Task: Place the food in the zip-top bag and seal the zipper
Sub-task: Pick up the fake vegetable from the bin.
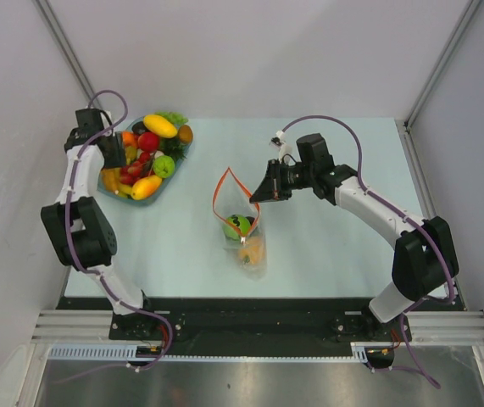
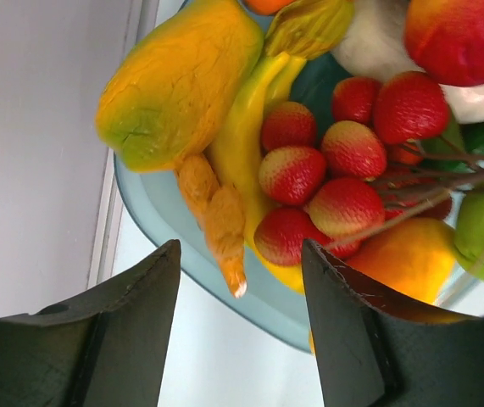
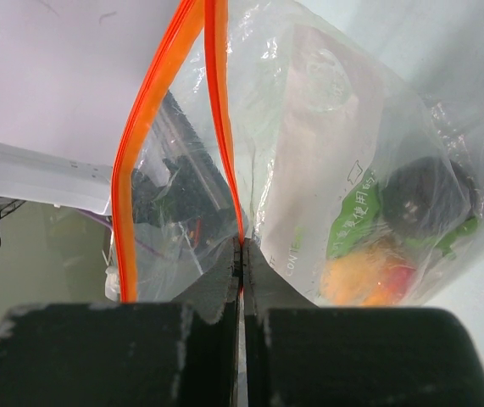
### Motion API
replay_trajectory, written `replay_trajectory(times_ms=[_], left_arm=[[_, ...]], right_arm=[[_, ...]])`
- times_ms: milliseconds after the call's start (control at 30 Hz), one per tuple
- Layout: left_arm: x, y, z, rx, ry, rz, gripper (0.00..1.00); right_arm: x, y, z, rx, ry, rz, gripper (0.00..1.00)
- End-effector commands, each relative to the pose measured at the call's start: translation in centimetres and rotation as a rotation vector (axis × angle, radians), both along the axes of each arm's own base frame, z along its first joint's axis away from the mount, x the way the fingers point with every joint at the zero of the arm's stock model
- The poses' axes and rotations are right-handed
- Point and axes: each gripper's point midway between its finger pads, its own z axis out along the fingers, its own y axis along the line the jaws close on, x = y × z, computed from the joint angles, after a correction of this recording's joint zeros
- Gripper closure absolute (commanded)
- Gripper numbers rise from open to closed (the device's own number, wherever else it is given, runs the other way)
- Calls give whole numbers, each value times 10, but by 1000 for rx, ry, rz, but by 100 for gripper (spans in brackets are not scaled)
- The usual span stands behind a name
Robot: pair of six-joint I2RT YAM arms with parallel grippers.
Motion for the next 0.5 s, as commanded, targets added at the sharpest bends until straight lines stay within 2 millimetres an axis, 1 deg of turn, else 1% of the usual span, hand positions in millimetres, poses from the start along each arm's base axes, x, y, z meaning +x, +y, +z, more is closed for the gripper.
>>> replay_trajectory(times_ms=[0, 100, 167, 267, 333, 367, 433, 467], left_arm=[[13, 18, 2, 111, 5, 55, 39], [12, 25, -6, 149, 38, 88, 43], [10, 26, -12, 155, 59, 95, 44], [9, 29, -18, 166, 82, 108, 50], [7, 27, -20, 155, 96, 103, 58], [8, 26, -17, 147, 91, 104, 64], [5, 20, -13, 115, 97, 92, 69], [7, 17, -6, 104, 82, 93, 75]], right_arm=[[4, 3, 7, 26, -26, 12, 100], [4, 3, 5, 24, -22, 14, 100], [4, 3, 4, 24, -17, 16, 100], [5, 4, 3, 27, -13, 15, 100], [5, 4, 4, 27, -13, 15, 100], [5, 4, 4, 27, -12, 14, 100], [4, 4, 4, 27, -13, 15, 100], [4, 3, 4, 26, -15, 14, 100]])
